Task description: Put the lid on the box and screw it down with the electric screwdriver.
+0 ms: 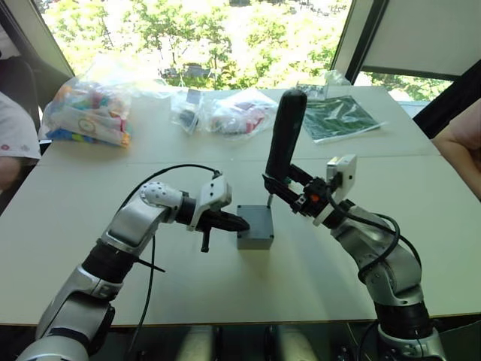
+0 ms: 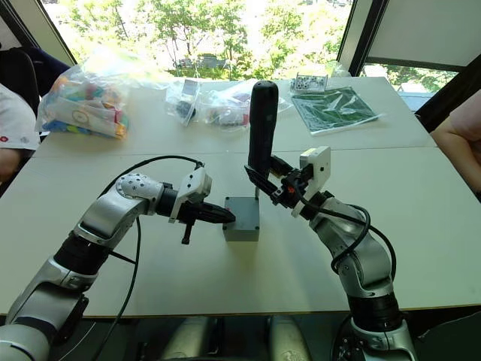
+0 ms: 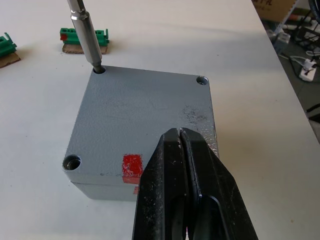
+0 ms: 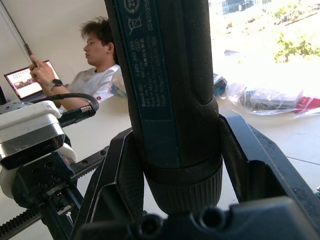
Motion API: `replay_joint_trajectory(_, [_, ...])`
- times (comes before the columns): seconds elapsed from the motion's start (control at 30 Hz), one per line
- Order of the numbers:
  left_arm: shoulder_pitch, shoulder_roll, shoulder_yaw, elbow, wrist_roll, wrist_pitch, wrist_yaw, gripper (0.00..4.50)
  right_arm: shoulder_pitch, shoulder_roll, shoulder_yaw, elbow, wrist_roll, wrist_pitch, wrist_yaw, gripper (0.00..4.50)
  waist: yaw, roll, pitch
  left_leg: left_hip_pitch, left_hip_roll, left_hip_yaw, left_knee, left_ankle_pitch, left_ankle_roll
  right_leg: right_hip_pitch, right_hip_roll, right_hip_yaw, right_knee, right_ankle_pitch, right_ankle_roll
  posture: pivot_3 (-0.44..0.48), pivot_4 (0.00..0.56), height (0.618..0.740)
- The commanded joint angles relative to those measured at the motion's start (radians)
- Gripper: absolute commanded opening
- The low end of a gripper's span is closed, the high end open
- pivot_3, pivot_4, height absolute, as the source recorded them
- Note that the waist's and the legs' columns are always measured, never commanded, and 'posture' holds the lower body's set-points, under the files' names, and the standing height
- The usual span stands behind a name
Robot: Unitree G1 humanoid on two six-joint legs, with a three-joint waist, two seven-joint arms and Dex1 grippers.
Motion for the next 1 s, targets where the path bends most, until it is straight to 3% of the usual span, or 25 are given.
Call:
replay_joint_trajectory(0.03, [0.002, 0.006, -0.008, 0.017, 0.019, -0.013, -0.006, 0.0, 0.06, 0.009, 0.045, 0.07, -0.024, 0.056, -0.008, 1.77, 0.0, -0.003, -0.003, 0.001, 0.0, 0.0, -0.001, 0.0, 0.0, 0.002, 0.0, 0.0, -0.001, 0.0, 0.0, 0.0, 0.15, 0.74])
replay_joint_trajectory(0.2, [0.0, 0.004, -0.011, 0.034, 0.025, -0.026, -0.009, 0.0, 0.061, 0.038, 0.023, 0.088, -0.013, 0.047, -0.024, 1.77, -0.001, -0.005, -0.009, 0.014, 0.001, 0.0, -0.009, 0.0, 0.0, 0.013, 0.0, 0.0, -0.01, 0.0, 0.0, 0.0, 0.15, 0.74])
replay_joint_trajectory(0.73, [0.012, -0.013, -0.022, 0.05, 0.045, -0.052, -0.008, 0.0, 0.04, 0.023, -0.004, 0.042, -0.007, 0.057, -0.034, 1.77, 0.001, -0.005, -0.013, 0.015, 0.001, 0.0, -0.013, 0.0, 0.0, 0.014, -0.001, 0.0, -0.013, 0.0, 0.0, 0.0, 0.15, 0.74])
replay_joint_trajectory(0.87, [0.005, -0.005, -0.052, 0.107, 0.116, -0.122, 0.01, 0.0, -0.079, -0.002, -0.082, -0.048, 0.075, 0.163, -0.091, 1.77, 0.001, -0.005, -0.013, 0.015, 0.001, 0.0, -0.013, 0.0, 0.0, 0.014, -0.001, 0.0, -0.013, 0.0, 0.0, 0.0, 0.15, 0.74])
replay_joint_trajectory(1.0, [0.002, -0.017, -0.043, 0.135, 0.105, -0.139, 0.0, 0.0, -0.274, -0.039, -0.194, -0.119, 0.213, 0.288, -0.166, 1.77, 0.003, -0.003, -0.012, 0.012, 0.001, 0.0, -0.013, 0.0, 0.0, 0.011, -0.002, 0.0, -0.013, 0.0, -0.001, 0.0, 0.15, 0.74])
